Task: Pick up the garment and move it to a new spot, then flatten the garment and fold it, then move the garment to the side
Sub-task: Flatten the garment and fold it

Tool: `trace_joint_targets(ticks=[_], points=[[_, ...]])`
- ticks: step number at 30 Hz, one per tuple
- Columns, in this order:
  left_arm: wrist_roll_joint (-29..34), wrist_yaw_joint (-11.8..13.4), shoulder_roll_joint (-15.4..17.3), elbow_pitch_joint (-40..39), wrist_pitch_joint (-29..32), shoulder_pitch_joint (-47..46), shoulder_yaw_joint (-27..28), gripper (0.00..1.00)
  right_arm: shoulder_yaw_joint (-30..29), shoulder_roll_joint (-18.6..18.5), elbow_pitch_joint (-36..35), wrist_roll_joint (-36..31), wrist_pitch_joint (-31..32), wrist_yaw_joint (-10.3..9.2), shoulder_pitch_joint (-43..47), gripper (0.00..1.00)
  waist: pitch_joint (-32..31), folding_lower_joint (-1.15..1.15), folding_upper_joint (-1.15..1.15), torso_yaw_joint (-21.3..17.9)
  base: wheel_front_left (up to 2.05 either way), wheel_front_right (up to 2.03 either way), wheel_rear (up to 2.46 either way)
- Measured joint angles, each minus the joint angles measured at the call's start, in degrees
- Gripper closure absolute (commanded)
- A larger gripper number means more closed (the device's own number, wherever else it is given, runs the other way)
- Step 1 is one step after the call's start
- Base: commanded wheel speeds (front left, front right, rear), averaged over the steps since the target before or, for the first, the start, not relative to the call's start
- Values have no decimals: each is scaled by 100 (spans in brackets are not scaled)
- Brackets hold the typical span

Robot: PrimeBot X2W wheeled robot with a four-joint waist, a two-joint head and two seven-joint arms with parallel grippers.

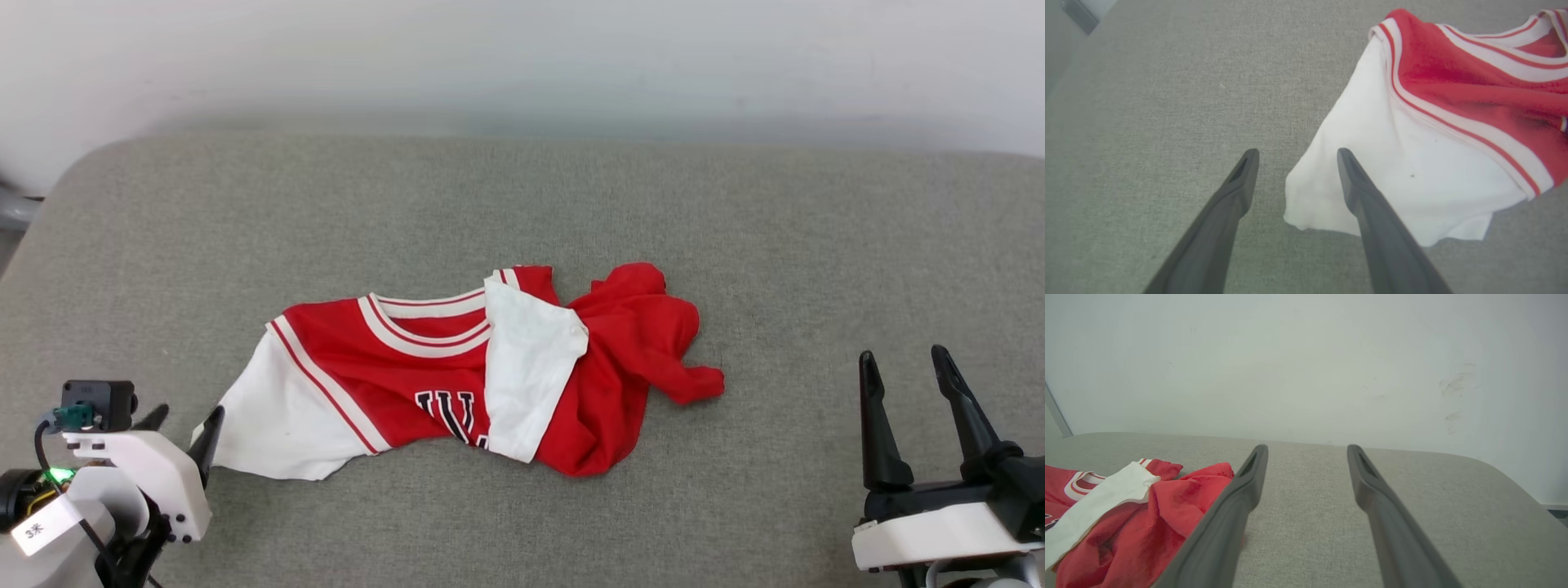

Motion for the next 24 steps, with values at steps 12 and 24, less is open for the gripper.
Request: trace_joint_targets(ticks=[12, 24], points=[[2459, 1448, -481, -2187, -278, 1306, 2765, 0, -135, 0, -693, -108, 0, 0, -5, 0, -533, -1, 0, 210, 0, 0, 0], [4635, 1610, -1664, -3891, -278, 2973, 4418, 0, 494, -226, -1071, -165, 0, 0, -1348, 0, -492, 0, 0, 428, 0, 0, 0]])
